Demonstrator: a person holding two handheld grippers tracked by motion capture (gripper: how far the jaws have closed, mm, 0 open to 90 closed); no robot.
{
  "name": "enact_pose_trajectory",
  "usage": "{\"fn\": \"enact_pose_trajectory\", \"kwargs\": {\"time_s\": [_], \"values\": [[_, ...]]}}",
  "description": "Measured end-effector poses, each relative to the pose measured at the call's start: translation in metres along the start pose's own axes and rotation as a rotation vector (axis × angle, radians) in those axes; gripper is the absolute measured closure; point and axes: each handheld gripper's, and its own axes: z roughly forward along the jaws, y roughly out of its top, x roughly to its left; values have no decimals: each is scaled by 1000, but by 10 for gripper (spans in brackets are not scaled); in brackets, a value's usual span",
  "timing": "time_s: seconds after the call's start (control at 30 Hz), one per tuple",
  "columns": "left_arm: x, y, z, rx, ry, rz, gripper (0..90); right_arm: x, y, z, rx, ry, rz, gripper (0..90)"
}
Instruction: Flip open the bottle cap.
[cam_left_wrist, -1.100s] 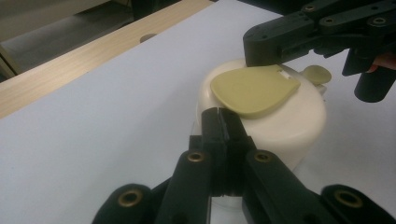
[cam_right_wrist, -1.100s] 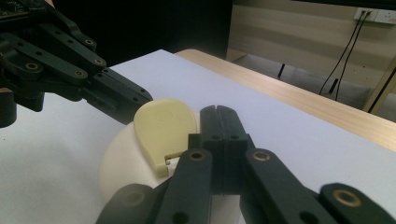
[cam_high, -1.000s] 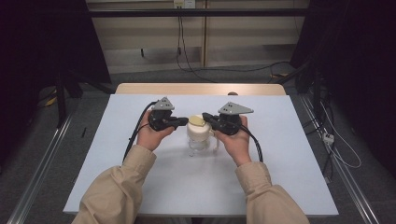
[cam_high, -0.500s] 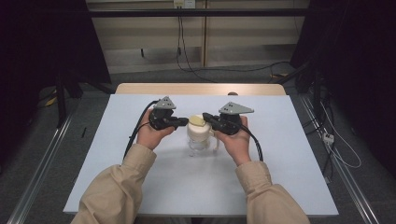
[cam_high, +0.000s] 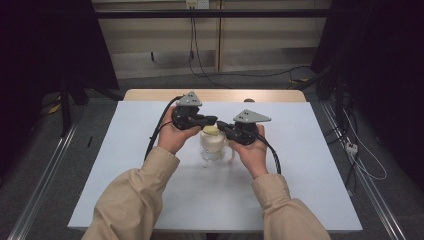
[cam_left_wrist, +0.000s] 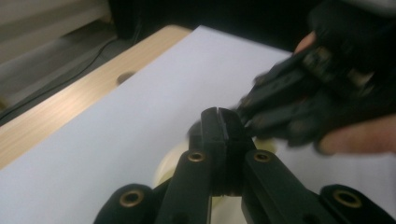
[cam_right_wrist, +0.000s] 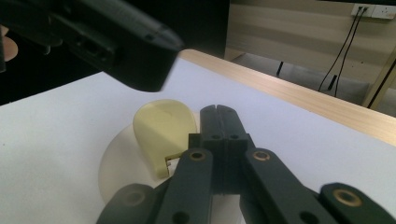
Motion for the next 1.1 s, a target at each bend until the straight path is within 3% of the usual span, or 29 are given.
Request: {"fn": "enact_pose_trajectory", "kwargs": {"time_s": [0.13,0.2,0.27,0.47,0.5,0.57,0.8,1.1], "values": [[14,-18,-8,46,27,-27,900,0,-1,0,-6,-1,4,900],[17,-26,-5,83,36,-31,900,0,-1,0,-6,-4,0,900],[19,-31,-3,88,39,-31,900,0,-1,0,-9,-3,1,900],[22,-33,-1,129,23,4,900,0,-2,0,-12,1,0,900],[23,-34,0,157,6,18,900,0,-2,0,-14,2,-3,900],[23,-34,0,146,6,34,900,-1,-3,0,-19,6,11,900],[19,-25,1,212,9,115,900,-2,-4,0,-29,10,20,900],[22,-26,1,195,-21,103,900,-3,-6,0,-39,15,49,900]]}}
